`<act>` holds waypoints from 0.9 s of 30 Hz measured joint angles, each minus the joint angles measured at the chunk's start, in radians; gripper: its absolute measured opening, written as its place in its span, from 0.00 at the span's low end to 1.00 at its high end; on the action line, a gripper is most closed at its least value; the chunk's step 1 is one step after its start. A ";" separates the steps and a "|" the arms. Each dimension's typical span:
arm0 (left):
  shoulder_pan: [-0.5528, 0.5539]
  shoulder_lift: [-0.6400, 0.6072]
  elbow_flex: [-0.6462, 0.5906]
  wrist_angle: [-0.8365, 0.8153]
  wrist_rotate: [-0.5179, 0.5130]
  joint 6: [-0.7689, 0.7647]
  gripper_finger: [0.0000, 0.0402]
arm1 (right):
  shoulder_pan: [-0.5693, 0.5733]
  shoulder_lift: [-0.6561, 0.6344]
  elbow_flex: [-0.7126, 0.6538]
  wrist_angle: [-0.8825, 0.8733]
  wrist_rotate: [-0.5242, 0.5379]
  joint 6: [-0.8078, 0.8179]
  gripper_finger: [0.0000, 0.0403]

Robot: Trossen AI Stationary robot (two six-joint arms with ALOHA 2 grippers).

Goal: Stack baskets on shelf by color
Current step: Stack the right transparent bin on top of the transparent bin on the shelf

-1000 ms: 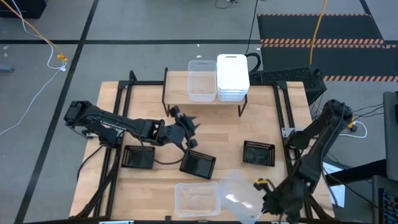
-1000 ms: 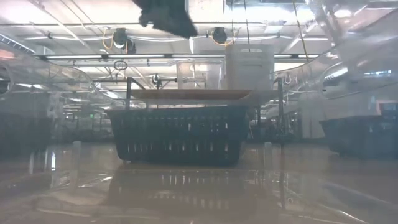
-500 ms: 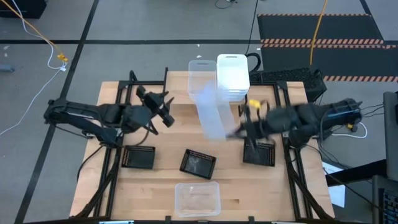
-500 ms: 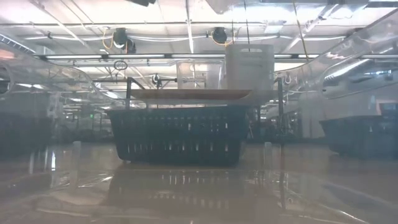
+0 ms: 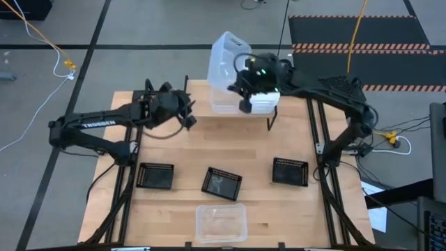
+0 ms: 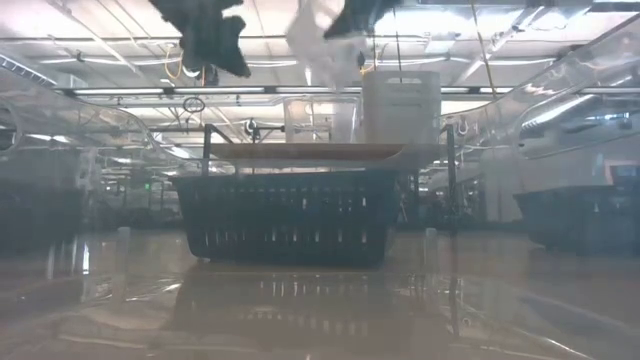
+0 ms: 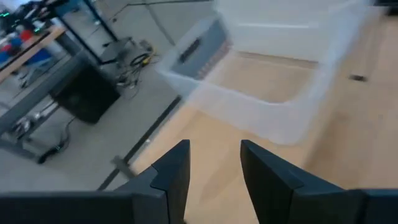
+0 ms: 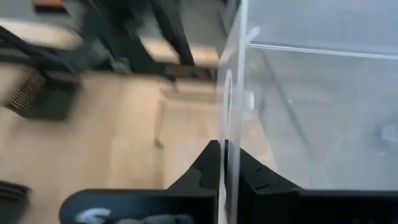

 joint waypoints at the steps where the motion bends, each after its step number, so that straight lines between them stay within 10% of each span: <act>1: 0.029 -0.003 -0.008 0.006 0.010 0.002 0.36 | -0.021 0.022 0.020 -0.031 -0.001 0.002 0.00; 27: 0.123 -0.005 -0.025 0.054 0.120 -0.062 0.36 | -0.060 0.105 0.109 -0.247 -0.108 -0.053 0.03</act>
